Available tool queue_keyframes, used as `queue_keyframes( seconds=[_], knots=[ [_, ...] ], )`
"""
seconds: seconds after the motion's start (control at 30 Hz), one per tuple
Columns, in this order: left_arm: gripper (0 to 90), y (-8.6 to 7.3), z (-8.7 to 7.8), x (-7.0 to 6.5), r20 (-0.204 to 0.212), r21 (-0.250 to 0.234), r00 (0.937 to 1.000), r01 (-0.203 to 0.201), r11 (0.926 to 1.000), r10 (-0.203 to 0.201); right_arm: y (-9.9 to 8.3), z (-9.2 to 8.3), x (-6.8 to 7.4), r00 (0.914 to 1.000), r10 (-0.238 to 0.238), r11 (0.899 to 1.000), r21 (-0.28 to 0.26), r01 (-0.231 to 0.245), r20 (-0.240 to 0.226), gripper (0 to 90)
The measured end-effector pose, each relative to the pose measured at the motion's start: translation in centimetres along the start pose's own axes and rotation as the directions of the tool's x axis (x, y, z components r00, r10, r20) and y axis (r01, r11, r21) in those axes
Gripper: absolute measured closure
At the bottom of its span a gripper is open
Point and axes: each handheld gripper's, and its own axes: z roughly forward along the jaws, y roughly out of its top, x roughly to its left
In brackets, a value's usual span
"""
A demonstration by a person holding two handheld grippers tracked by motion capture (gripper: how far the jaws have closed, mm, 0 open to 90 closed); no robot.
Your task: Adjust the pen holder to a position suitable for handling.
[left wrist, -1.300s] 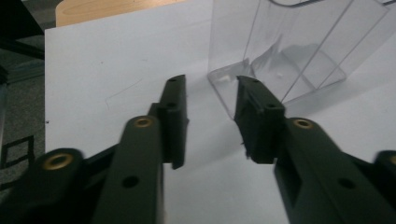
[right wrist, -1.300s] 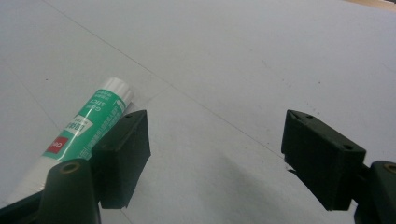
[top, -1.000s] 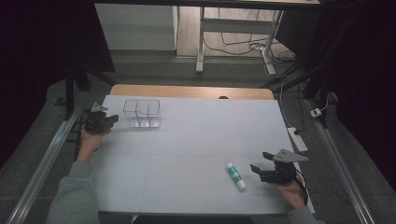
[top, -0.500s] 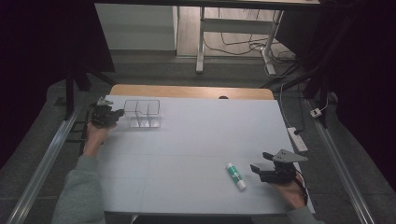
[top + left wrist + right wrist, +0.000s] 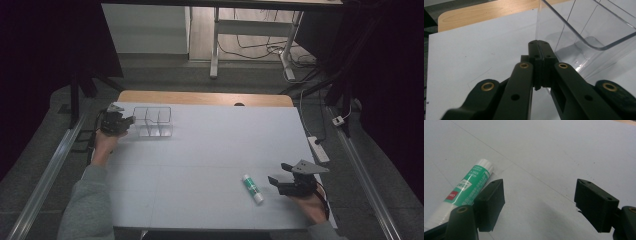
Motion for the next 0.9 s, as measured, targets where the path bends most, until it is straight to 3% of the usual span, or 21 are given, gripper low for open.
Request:
queue_keyframes(
  seconds=[0.53,0.9],
  knots=[
    [88.9,0.7,0.2,-1.5,0.022,0.003,0.9991,-0.036,0.9993,0.036,0.0,0.0,0.1,1.0,-0.004,1.0,0.007,0.004,0.004,24.4],
    [88.8,1.0,0.4,-2.6,0.058,0.029,0.9951,-0.082,0.9962,0.08,0.1,-0.1,0.1,0.9999,-0.009,1.0,0.0,0.009,0.013,24.9]
  ],
)
